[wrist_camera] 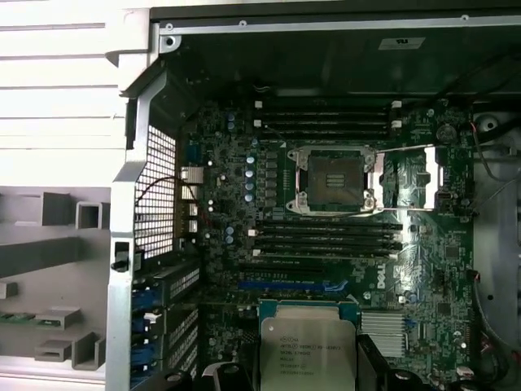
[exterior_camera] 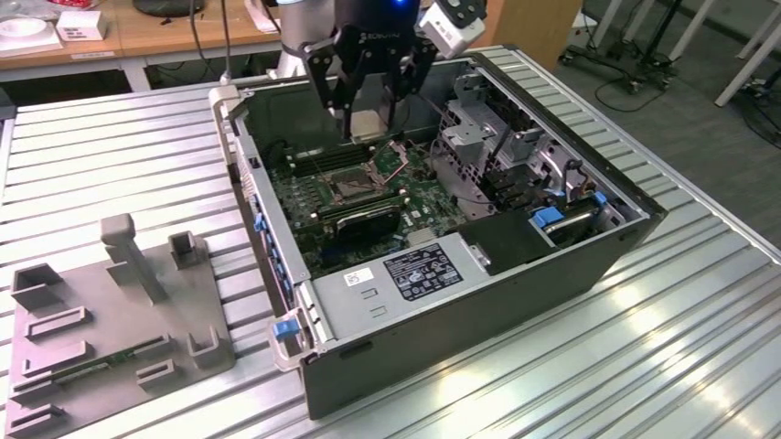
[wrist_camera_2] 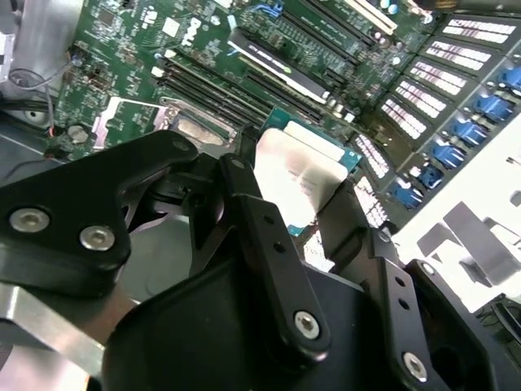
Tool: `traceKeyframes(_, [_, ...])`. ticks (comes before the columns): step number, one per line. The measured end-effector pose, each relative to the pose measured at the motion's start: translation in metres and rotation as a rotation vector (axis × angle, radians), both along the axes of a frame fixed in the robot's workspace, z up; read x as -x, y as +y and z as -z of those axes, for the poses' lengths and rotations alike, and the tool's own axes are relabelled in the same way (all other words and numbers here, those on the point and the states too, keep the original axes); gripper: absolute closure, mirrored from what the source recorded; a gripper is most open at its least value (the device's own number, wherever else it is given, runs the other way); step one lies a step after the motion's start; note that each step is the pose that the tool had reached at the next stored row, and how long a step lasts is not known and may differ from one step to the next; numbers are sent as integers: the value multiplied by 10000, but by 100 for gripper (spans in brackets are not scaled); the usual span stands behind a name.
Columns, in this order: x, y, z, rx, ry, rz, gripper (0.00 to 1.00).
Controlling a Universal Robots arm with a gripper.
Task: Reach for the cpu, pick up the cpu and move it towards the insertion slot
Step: 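Pick up the cpu and move it towards the insertion slot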
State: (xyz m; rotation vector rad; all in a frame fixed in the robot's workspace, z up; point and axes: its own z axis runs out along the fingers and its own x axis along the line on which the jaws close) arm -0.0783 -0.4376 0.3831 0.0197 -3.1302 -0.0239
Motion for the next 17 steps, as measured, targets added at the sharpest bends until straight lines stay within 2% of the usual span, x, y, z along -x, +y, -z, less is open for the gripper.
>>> traceKeyframes(2, [-31, 25, 3, 0, 0, 2, 45])
traceKeyframes(4, [-52, 69, 7, -1, -1, 5, 45])
traceKeyframes(13, [-82, 412, 35, 1, 0, 3, 45])
traceKeyframes(17, [-136, 500, 59, 0, 0, 3, 45])
